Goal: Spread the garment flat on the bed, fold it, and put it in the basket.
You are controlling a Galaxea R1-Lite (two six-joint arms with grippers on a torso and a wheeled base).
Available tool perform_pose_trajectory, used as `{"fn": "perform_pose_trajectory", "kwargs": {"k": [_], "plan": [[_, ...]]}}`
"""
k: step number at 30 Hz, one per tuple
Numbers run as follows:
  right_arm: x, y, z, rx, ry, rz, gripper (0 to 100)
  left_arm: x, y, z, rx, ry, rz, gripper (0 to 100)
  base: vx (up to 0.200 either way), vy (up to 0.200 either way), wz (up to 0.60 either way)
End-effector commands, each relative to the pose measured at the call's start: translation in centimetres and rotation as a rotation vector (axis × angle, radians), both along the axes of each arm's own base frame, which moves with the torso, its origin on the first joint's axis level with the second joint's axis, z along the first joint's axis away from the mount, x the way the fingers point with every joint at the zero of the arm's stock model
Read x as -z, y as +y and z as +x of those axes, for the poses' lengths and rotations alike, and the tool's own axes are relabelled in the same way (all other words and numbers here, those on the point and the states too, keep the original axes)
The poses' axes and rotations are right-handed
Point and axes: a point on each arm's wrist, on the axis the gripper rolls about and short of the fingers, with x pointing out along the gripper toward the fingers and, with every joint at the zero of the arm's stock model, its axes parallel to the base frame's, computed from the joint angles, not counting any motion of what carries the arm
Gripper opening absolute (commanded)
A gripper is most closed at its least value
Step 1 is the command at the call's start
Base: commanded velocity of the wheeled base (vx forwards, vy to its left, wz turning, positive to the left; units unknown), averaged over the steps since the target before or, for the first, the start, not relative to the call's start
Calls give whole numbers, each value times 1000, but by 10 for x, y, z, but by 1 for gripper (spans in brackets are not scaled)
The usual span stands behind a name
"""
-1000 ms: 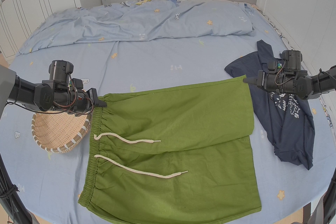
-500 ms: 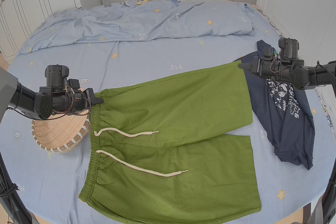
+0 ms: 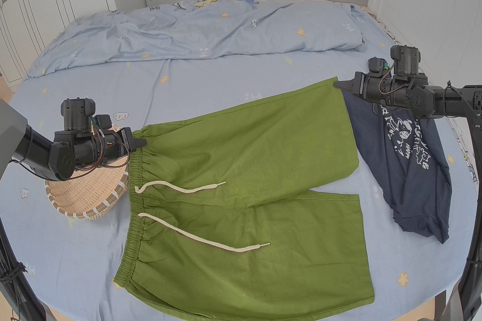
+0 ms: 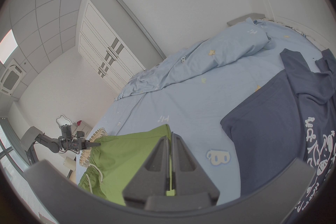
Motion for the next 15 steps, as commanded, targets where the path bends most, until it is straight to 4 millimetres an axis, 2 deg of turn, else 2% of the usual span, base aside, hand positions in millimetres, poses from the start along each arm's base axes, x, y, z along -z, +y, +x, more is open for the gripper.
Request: {"fn": "perform_pose_trajectory", "kwargs": {"k": [1,8,15], "plan": [[12,5,11,-8,8,-2,0,1,0,-1,0,-7,2,0,0,0,0],[22,1,16,2,18,-15,0,-1,3,0,-7,-28,2,0,0,0,0],[12,0,22,6,-25,-11,0,-1,3,1,-7,-39,2,0,0,0,0]]}}
